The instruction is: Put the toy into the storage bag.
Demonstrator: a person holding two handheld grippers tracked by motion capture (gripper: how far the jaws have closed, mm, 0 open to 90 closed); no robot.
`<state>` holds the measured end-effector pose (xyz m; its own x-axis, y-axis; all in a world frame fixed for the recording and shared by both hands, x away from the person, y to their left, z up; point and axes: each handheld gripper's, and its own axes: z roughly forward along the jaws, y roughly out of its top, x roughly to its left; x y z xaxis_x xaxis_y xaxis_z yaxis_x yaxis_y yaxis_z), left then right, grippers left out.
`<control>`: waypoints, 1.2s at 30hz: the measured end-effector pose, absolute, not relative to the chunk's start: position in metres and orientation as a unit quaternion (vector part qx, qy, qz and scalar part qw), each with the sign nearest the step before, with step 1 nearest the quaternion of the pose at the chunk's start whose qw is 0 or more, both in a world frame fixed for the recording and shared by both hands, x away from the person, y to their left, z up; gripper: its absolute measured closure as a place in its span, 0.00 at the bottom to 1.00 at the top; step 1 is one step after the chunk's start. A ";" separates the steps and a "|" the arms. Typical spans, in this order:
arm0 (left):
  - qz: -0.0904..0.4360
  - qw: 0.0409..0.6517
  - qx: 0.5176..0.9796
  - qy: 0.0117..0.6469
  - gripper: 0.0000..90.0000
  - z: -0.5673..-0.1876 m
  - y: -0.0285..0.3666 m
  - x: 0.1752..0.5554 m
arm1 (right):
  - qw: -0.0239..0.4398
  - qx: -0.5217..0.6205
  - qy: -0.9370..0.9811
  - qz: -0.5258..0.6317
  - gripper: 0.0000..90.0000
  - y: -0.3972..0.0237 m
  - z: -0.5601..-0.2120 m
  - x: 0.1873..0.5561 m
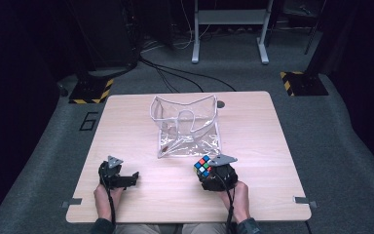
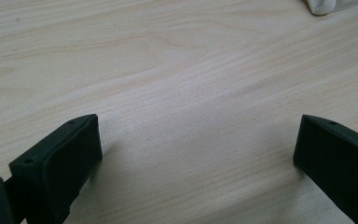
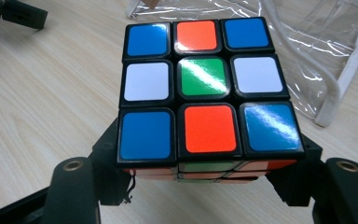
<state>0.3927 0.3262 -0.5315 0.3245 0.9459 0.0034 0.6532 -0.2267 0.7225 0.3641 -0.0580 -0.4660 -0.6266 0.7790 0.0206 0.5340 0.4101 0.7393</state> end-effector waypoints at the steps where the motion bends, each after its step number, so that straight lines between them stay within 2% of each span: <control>1: 0.229 0.319 0.749 0.533 0.01 -0.531 0.326 0.393 | 0.166 0.399 0.823 0.369 0.37 -0.058 -0.466 0.364; 36: 0.230 0.319 0.747 0.535 0.01 -0.531 0.326 0.393 | 0.187 0.411 0.808 0.378 0.37 -0.078 -0.428 0.382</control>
<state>0.3926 0.3262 -0.5314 0.3209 0.9471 0.0028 0.6532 -0.2235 0.7234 0.3815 -0.0781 -0.4283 -0.5922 0.8058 0.0076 0.5222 0.3766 0.7652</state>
